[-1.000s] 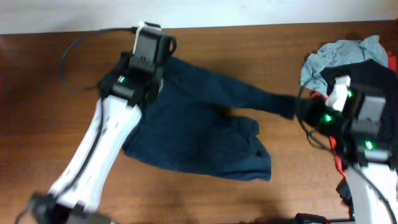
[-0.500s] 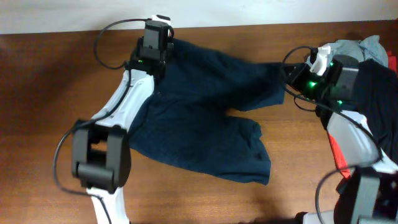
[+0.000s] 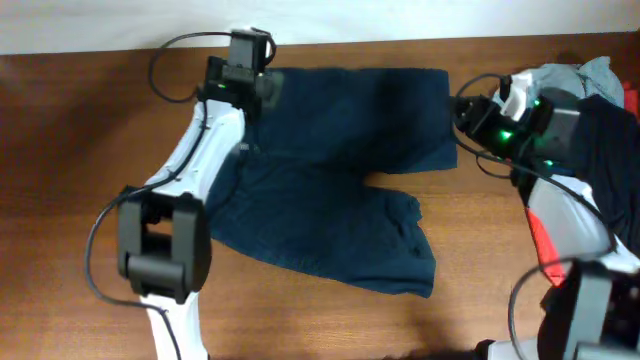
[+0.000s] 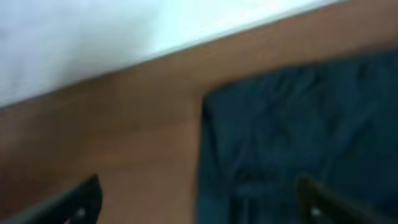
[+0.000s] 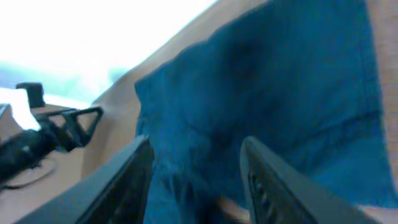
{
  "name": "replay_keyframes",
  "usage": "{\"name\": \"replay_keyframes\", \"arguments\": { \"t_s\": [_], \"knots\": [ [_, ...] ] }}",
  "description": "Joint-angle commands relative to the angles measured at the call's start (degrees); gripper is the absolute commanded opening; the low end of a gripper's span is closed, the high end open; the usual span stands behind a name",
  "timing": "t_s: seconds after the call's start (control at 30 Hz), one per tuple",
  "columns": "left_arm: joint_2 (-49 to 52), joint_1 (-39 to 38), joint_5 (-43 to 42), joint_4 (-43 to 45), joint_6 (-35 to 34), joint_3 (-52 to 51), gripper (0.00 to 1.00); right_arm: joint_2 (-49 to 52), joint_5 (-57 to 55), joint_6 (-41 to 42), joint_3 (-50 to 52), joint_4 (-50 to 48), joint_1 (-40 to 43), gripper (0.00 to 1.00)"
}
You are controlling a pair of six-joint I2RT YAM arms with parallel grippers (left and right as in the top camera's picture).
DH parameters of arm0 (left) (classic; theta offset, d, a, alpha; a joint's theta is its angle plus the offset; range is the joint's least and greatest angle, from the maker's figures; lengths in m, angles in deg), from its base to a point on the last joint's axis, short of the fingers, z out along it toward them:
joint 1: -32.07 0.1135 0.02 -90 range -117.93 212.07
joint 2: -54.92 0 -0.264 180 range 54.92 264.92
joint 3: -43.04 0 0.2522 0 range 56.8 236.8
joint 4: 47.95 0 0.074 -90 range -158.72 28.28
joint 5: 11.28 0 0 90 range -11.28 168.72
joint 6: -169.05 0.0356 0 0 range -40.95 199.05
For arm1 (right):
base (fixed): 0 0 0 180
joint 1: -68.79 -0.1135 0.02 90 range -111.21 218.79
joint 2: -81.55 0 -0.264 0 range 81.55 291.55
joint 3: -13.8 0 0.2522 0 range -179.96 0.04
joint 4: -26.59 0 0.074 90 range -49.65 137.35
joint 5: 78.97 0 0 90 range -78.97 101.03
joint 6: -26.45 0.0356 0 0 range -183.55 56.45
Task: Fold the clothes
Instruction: 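Stretch the shorts between both grippers and lay them flat on the table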
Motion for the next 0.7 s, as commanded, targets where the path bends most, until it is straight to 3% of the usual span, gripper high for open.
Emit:
{"name": "replay_keyframes", "arguments": {
  "t_s": [0.0,0.1,0.27,0.37,0.47,0.67],
  "knots": [
    [-9.7,0.5,0.6,-7.7,0.5,4.2,0.99,-8.5,-1.5,-7.7,-1.1,6.1,0.8,0.50],
    [-15.4,0.2,0.3,-15.7,0.0,4.2,0.99,-15.8,-8.9,-11.5,-1.8,17.9,0.7,0.51],
    [-24.4,-0.3,-1.0,-31.1,-11.0,4.2,0.99,-28.1,-18.0,-11.5,-3.3,38.9,0.7,0.54],
    [-25.0,0.3,-5.3,-37.0,-12.5,4.1,0.99,-31.5,-18.6,-11.5,-3.3,46.8,0.7,0.54],
    [-24.3,0.7,-7.5,-39.3,-12.5,1.2,0.99,-31.6,-18.6,-12.8,-3.0,54.1,0.7,0.54],
    [-23.5,1.0,-10.8,-35.5,-13.2,-9.3,0.99,-24.6,-16.3,-20.4,-1.6,56.5,0.7,0.54]
  ]
}}
